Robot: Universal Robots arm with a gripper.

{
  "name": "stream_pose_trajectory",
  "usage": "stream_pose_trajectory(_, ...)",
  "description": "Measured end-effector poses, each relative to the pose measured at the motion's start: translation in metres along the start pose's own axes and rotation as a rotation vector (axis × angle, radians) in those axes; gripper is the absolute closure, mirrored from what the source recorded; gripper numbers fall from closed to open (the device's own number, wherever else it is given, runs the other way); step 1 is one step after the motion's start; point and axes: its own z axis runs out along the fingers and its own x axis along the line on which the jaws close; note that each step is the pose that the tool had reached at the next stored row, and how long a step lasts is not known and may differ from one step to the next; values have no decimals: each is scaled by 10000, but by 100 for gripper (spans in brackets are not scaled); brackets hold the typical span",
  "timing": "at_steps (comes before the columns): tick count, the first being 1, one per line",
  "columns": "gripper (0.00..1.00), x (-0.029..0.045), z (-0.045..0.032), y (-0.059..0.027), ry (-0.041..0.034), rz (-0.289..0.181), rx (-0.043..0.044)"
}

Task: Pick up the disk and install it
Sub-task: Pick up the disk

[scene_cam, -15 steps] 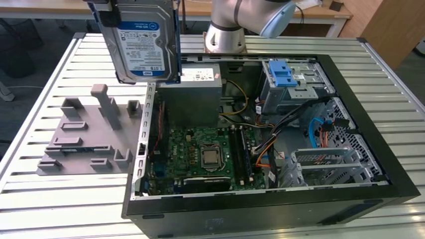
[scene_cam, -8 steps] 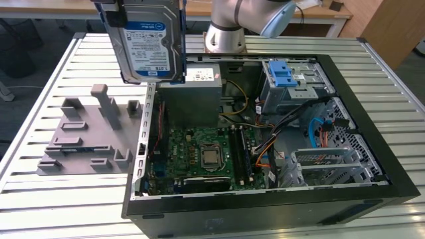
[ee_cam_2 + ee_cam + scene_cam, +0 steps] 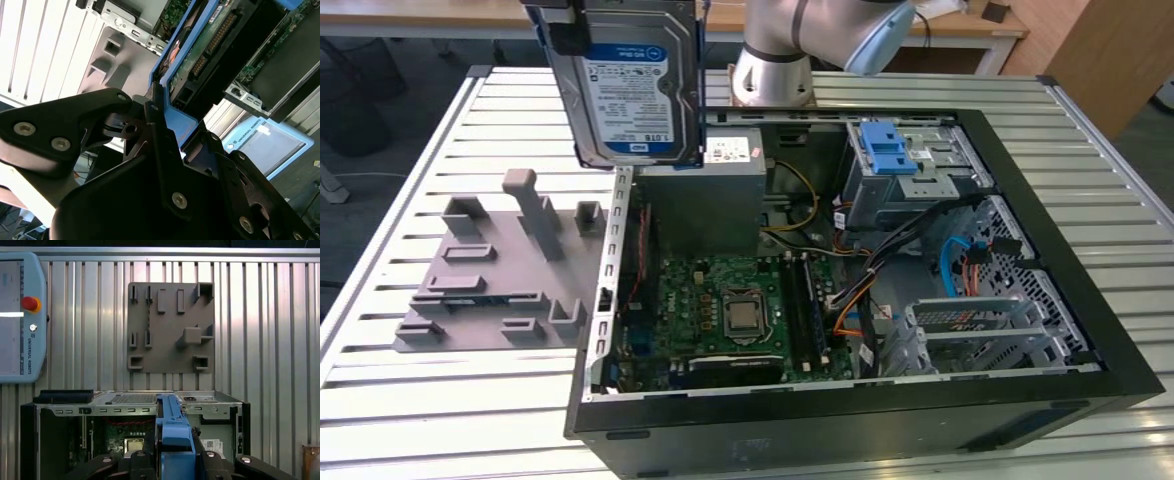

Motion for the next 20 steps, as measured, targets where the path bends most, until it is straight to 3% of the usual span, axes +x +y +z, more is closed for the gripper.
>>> stream_pose_trajectory(20, 64, -3, -7, -273, 0, 0, 0)
